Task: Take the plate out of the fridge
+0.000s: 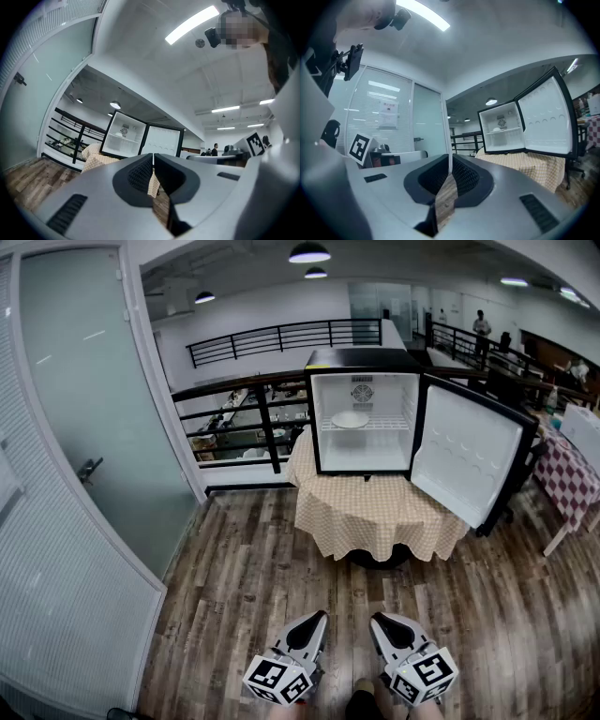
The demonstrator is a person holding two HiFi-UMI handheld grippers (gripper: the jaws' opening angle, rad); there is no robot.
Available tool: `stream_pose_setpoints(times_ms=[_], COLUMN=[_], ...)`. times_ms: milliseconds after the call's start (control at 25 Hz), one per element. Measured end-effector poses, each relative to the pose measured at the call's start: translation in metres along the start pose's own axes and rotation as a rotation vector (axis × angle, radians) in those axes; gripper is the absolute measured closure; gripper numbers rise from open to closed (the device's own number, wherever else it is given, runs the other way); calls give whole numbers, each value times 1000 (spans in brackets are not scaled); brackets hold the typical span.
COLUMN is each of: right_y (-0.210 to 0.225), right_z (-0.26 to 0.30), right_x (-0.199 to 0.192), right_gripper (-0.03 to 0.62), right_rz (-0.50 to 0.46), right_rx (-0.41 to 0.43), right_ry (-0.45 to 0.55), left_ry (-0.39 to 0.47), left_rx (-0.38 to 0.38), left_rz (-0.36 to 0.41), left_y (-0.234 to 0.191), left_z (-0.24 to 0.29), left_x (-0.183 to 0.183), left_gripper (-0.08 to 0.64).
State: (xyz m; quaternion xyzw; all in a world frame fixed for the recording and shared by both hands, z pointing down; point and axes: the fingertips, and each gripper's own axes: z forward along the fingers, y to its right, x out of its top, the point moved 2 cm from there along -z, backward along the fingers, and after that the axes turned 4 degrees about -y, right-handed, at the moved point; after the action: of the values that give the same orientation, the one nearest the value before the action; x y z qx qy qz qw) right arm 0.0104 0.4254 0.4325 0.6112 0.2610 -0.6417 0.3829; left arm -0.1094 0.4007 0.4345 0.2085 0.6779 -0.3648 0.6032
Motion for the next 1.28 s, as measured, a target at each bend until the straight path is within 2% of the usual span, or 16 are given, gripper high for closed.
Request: stream_pose_setpoints(times_ms=[120,560,840,1280], right_y=[22,99,127,162], right_z=[17,60,81,96], right_x=[7,25,33,24], right_gripper=[543,545,543,541], right_rz=[-26,-31,-73,13], right_rx=[7,16,88,79], right_ry=[-11,-18,-35,-42], left_ry=[9,8,18,-6], left_rx=[1,-9,10,27], left_rz=[-2,4,4,6], left_y=[-9,-26,-34,-40], left_z=[28,118,161,186], left_x=[6,16,22,13], left_gripper=[543,543,543,543])
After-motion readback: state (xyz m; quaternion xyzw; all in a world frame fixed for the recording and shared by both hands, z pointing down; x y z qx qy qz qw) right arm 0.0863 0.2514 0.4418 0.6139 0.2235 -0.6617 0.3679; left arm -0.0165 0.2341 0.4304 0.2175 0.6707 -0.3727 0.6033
